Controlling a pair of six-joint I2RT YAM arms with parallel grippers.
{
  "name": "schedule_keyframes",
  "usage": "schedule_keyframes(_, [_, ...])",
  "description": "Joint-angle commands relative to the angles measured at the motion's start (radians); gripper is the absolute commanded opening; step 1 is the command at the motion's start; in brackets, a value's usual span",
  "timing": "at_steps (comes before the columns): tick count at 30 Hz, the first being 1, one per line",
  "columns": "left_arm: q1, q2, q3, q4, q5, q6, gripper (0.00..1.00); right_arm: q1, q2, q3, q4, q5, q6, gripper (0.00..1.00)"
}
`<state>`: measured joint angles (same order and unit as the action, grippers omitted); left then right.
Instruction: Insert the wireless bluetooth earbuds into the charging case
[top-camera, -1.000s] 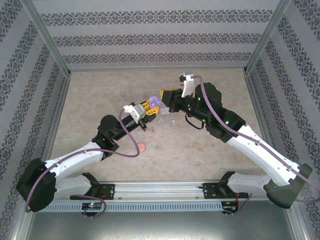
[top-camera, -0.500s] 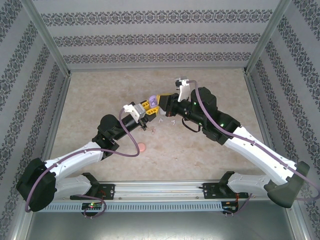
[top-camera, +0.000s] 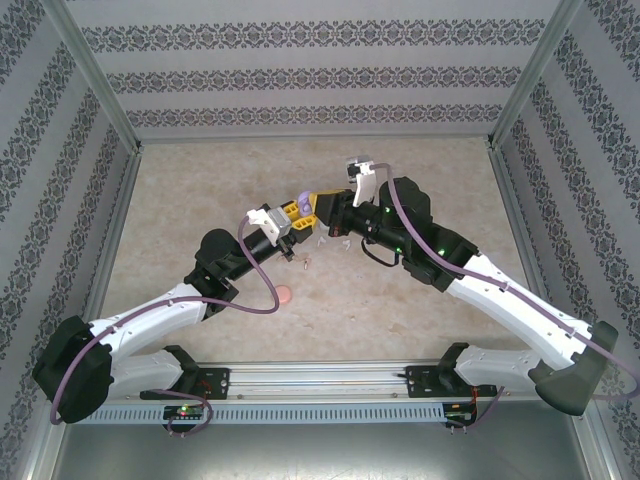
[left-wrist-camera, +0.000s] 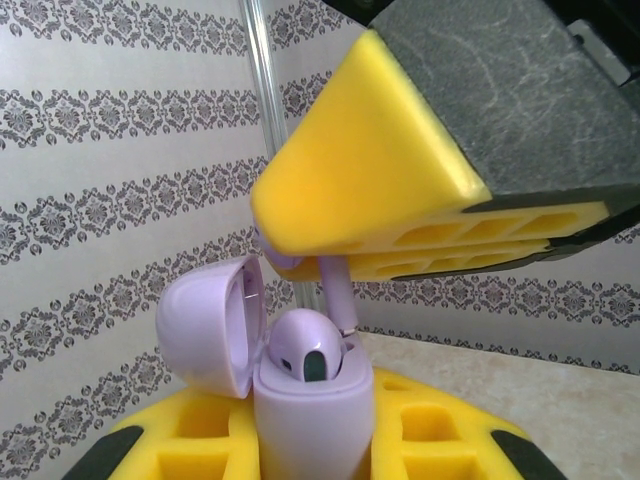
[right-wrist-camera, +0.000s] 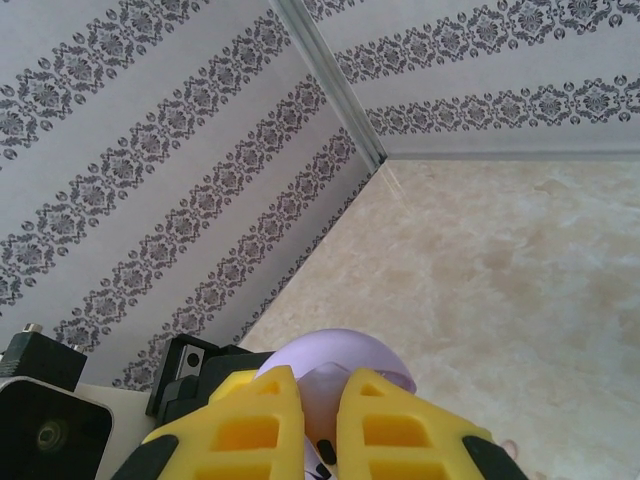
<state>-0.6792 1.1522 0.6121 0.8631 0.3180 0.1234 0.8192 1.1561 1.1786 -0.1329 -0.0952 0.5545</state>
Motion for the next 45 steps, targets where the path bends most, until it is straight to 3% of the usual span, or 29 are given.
schedule_keyframes(1, [0.0,0.002,0.035,0.056,0.022,-0.014,0.0,0.009,-0.002,-0.019,0.019,0.0,0.017,0.11])
schedule_keyframes(17, [0.0,0.001,0.045,0.054,0.022,-0.018,0.0,0.03,0.011,-0.056,-0.007,0.054,-0.034,0.1])
schedule_keyframes(23, [0.0,0.0,0.038,0.046,0.023,-0.019,0.0,0.027,0.013,-0.012,-0.021,0.099,-0.019,0.32])
schedule_keyframes(36, [0.0,0.01,0.042,0.048,0.024,-0.027,0.0,0.002,-0.033,0.073,-0.024,0.139,-0.009,0.59])
schedule_keyframes(40, [0.0,0.017,0.036,0.041,0.03,-0.023,0.0,-0.06,-0.027,0.135,-0.116,0.091,0.01,0.56])
schedule_keyframes(45, [0.0,0.02,0.042,-0.021,0.066,0.004,0.0,-0.18,0.101,0.316,-0.342,-0.097,0.014,0.29])
